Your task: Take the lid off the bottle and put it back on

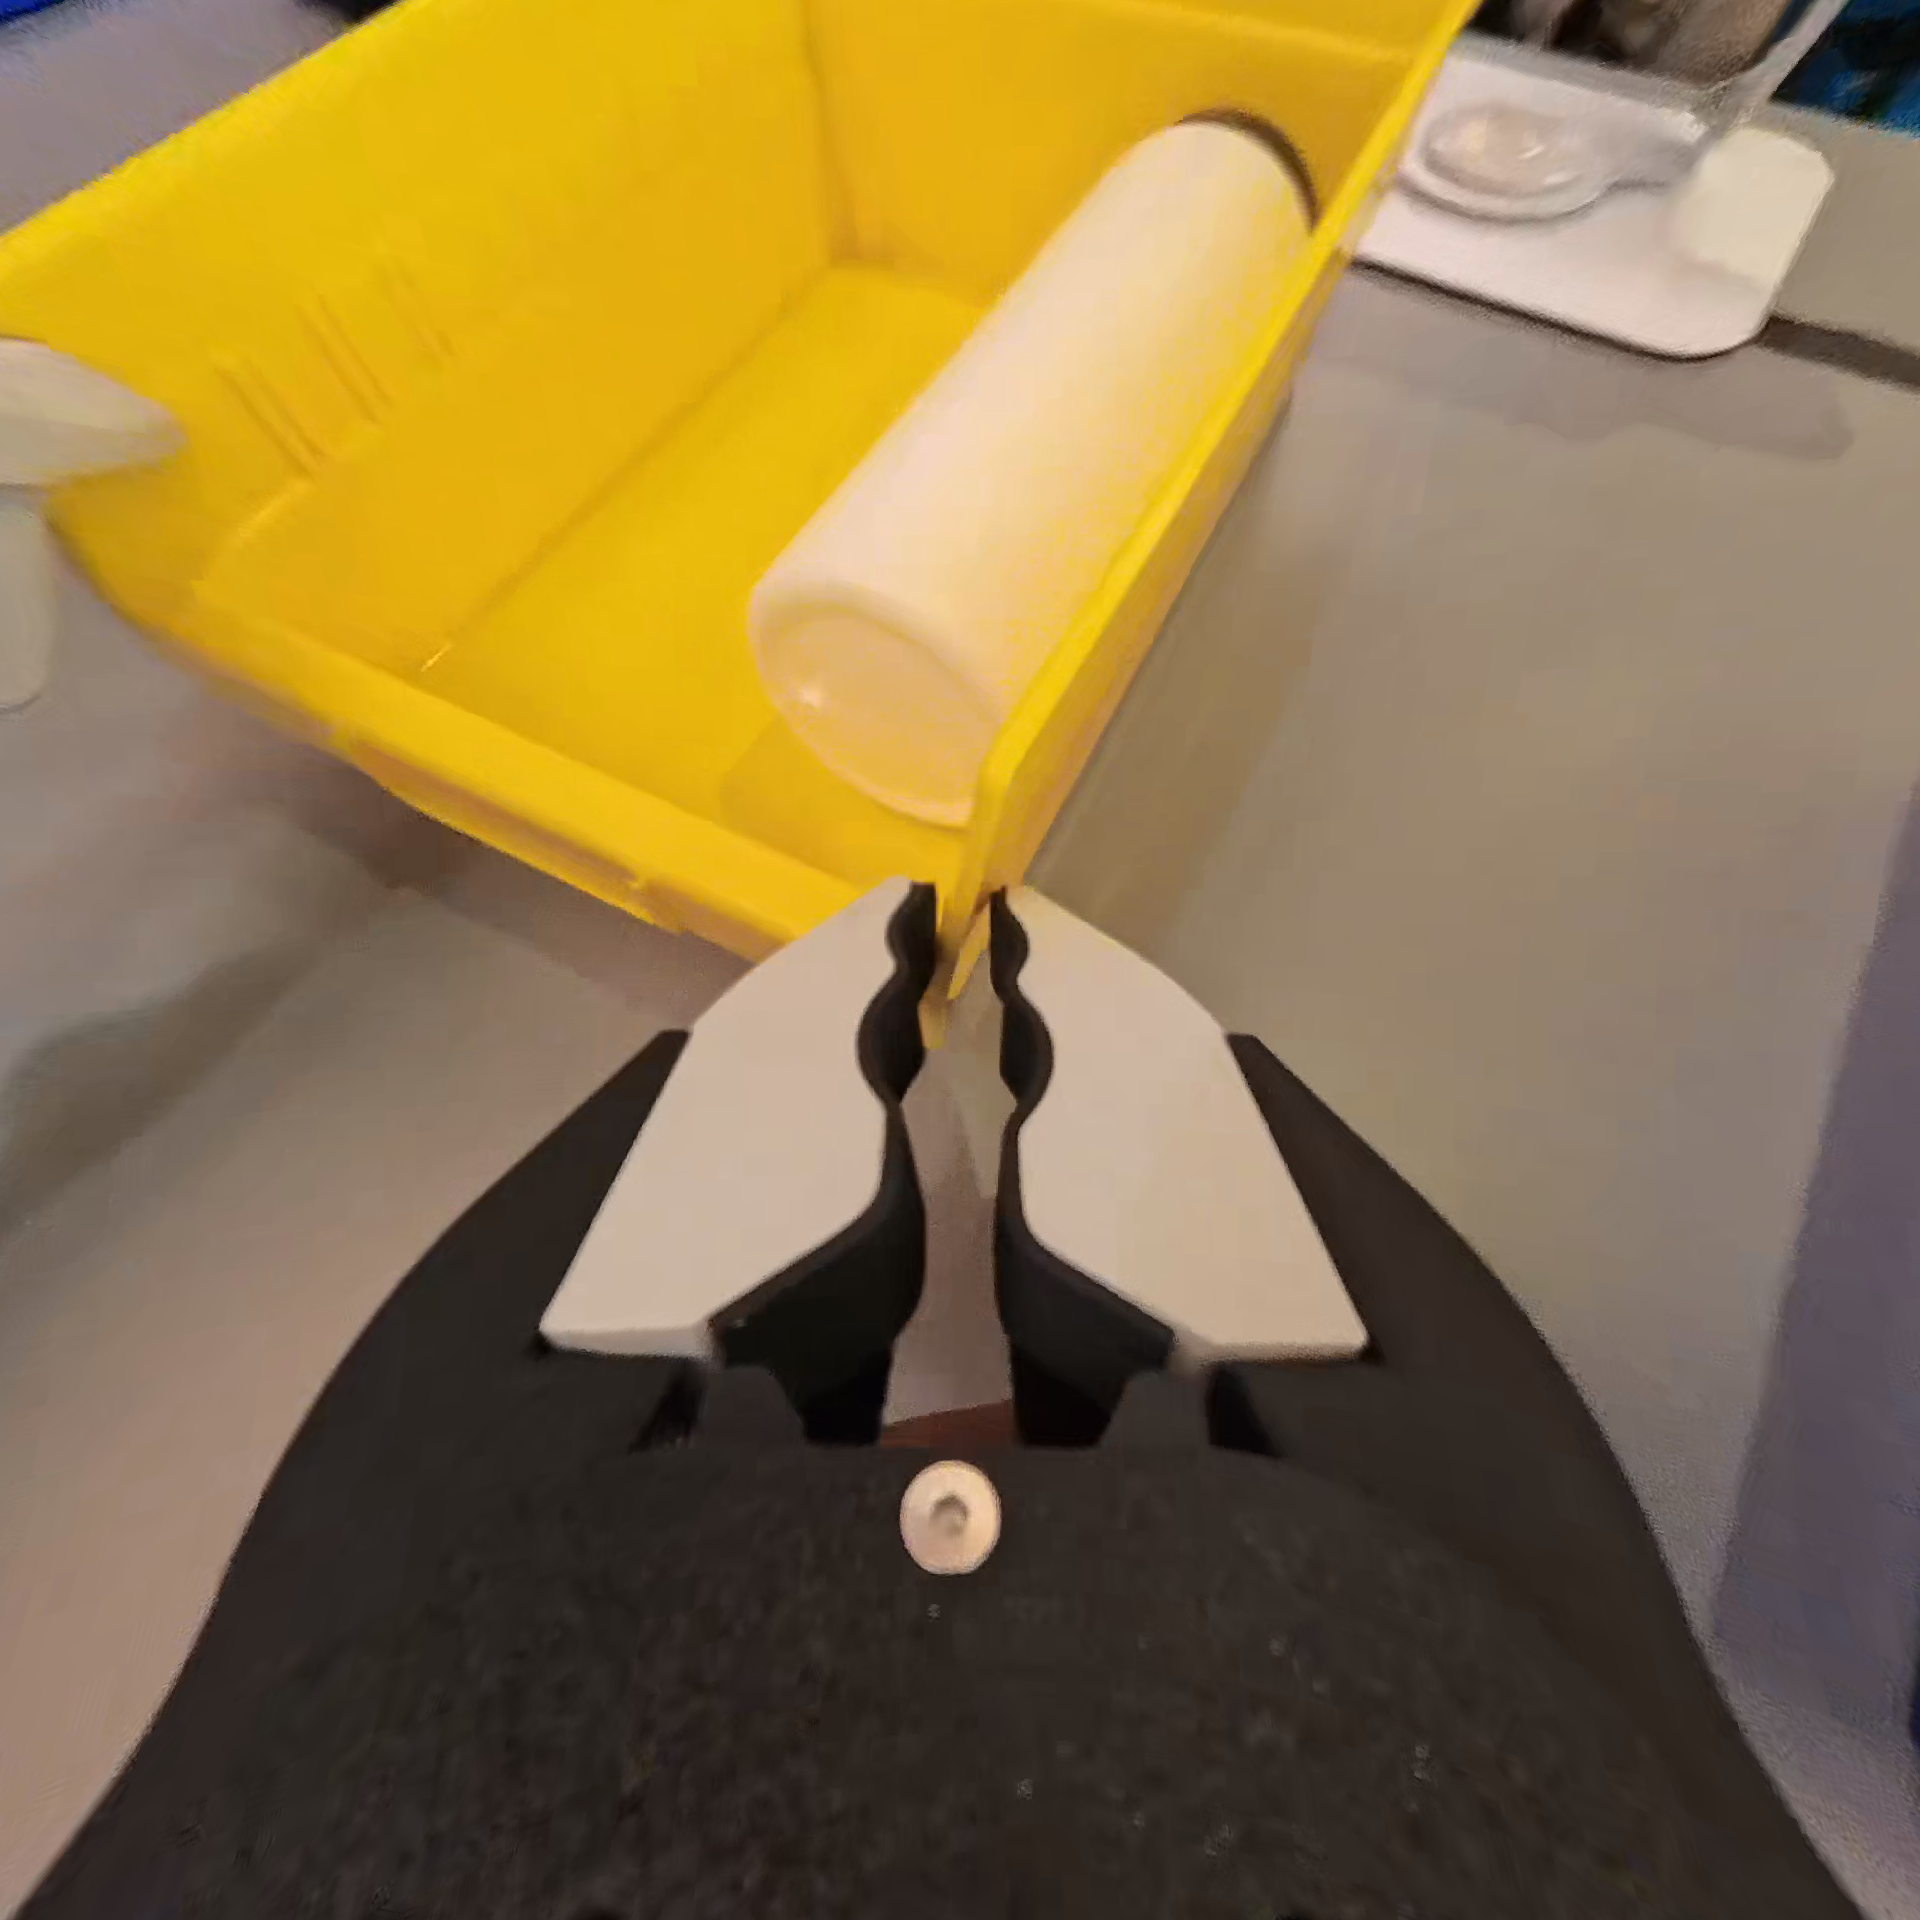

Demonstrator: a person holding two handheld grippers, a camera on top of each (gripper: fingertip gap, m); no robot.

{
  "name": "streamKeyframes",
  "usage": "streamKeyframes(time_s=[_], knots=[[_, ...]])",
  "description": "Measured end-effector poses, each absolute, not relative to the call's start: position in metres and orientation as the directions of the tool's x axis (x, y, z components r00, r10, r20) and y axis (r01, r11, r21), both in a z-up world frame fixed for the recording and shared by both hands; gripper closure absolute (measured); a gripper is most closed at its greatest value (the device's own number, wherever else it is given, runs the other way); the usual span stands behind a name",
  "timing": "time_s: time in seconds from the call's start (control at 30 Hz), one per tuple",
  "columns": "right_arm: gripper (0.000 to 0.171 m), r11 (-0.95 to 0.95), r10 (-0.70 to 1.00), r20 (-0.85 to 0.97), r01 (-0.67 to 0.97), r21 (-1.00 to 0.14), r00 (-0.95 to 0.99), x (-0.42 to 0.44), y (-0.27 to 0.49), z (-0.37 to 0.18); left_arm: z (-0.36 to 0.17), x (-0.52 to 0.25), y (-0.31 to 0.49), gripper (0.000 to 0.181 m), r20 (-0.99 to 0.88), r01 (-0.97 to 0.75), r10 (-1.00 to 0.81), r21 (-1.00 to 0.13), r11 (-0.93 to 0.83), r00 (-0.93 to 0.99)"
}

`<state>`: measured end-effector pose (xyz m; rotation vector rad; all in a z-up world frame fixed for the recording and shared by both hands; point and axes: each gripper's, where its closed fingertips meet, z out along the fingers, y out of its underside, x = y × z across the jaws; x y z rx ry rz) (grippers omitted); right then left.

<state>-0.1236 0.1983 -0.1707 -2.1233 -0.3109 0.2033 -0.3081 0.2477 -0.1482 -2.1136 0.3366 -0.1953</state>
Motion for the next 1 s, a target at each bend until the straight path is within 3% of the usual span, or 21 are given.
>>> streamKeyframes(time_s=[0.1,0.23,0.3,0.67,1.0], knots=[[0.164,-0.498,0.202,0.076,0.169,-0.851,0.977,-0.121,0.203,-0.169,-0.146,-0.308,0.251,0.179,0.063,-0.113,-0.318,-0.855,-0.506,0.946],[0.165,-0.355,0.097,0.171,0.195,-0.914,0.980,-0.136,0.205,-0.140,-0.120,-0.327,0.259,0.179,-0.070,-0.183,-0.291,-0.907,-0.380,0.954],[0.164,-0.277,0.074,0.212,0.225,-0.934,0.974,-0.150,0.207,-0.123,-0.107,-0.342,0.262,0.179,-0.048,-0.152,-0.281,-0.920,-0.361,0.959],[0.165,-0.134,0.093,0.192,0.203,-0.970,0.977,-0.284,0.247,-0.070,-0.075,-0.483,0.282,0.179,0.037,0.004,-0.121,-0.964,-0.266,0.992],[0.163,-0.234,0.127,0.144,0.171,-0.957,0.981,-0.342,0.263,-0.121,-0.112,-0.530,0.310,0.179,0.014,-0.039,-0.173,-0.953,-0.299,0.985]])
